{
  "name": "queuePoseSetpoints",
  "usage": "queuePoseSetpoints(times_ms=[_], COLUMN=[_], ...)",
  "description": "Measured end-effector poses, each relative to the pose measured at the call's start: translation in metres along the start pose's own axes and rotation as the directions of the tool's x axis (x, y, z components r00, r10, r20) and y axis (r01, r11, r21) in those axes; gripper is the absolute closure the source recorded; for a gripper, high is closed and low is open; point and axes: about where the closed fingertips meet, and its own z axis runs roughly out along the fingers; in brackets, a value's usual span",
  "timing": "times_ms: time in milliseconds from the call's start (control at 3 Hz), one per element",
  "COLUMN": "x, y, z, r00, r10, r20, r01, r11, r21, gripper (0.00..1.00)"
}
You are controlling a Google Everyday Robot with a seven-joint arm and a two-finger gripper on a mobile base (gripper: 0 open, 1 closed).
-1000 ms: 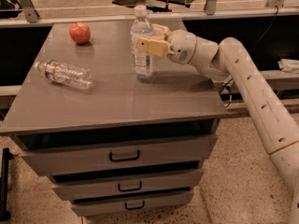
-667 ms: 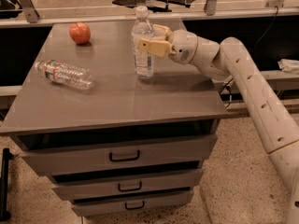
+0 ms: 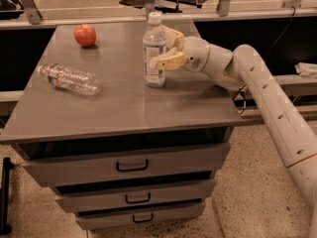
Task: Place blue plastic bottle upright
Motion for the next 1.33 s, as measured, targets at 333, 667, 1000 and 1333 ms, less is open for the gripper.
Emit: queuePoseSetpoints(times_ms=[333,667,1000,1333], x=[0.004,-0.018,-0.068,-0.082], y=[0.005,0.008,0.013,0.013], z=[-0.003,-0.026,-0.069,-0.081], r00=[1.000,0.998,0.986,0.982], r10=[0.008,-0.009,-0.031,-0.028], r20=[-0.001,-0.059,-0.162,-0.187], r01=[-0.008,0.012,0.046,0.047], r11=[0.9999,0.9991,0.9952,0.9940], r21=[0.011,0.041,0.087,0.098], gripper=[0.00,0.00,0.00,0.00])
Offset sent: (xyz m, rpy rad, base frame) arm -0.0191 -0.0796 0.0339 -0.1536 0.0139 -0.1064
